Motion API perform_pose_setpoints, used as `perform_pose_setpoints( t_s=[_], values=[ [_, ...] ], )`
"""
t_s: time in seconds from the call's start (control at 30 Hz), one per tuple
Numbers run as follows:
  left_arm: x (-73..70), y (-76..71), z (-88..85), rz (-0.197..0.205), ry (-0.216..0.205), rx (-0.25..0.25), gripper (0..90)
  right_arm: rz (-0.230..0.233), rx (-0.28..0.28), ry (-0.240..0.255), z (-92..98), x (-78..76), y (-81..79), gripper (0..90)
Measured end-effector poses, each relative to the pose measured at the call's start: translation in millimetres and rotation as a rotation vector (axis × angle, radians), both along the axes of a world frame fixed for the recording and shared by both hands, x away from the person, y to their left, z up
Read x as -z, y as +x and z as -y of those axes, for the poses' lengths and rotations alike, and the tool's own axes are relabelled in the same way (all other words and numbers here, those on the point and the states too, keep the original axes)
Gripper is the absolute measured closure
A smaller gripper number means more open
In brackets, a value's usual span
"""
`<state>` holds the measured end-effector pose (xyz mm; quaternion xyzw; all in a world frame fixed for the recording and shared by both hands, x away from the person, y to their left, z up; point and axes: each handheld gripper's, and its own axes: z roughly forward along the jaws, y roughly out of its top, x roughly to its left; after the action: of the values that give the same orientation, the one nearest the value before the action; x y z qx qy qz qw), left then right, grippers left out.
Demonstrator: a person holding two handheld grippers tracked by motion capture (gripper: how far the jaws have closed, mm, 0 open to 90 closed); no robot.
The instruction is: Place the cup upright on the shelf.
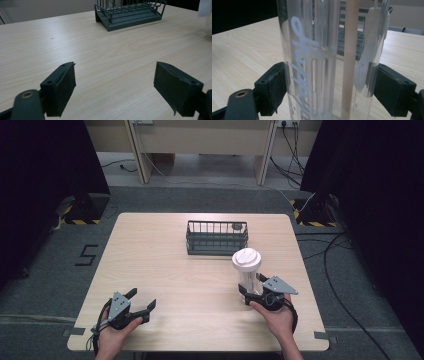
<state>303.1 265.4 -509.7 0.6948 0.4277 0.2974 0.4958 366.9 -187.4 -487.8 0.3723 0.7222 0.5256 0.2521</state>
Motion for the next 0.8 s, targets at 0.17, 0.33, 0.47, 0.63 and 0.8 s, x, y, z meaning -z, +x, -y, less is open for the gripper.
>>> perform_pose_setpoints(
  t_s=[0.17,0.33,0.47,0.63,0.8],
  values=[
    [-0.2,-0.1,0.0,0.001,0.001,0.0,17.0,0.009,-0.003,0.005,-1.7,-2.8,0.9,19.0],
    [-0.1,-0.1,0.0,0.0,-0.001,-0.002,17.0,0.023,-0.003,0.013,-2.3,-6.2,3.2,19.0],
    [-0.1,-0.1,-0.2,0.0,-0.003,-0.001,16.9,0.032,0.003,0.024,-2.8,-10.2,6.0,19.0],
    [0.0,0.0,-0.2,-0.001,-0.004,-0.003,17.0,0.051,0.012,0.044,-3.0,-18.7,11.4,19.0],
    [-0.1,-0.1,-0.3,0.0,-0.004,-0.004,16.9,0.068,0.012,0.053,-5.1,-25.3,17.4,19.0]
  ],
)
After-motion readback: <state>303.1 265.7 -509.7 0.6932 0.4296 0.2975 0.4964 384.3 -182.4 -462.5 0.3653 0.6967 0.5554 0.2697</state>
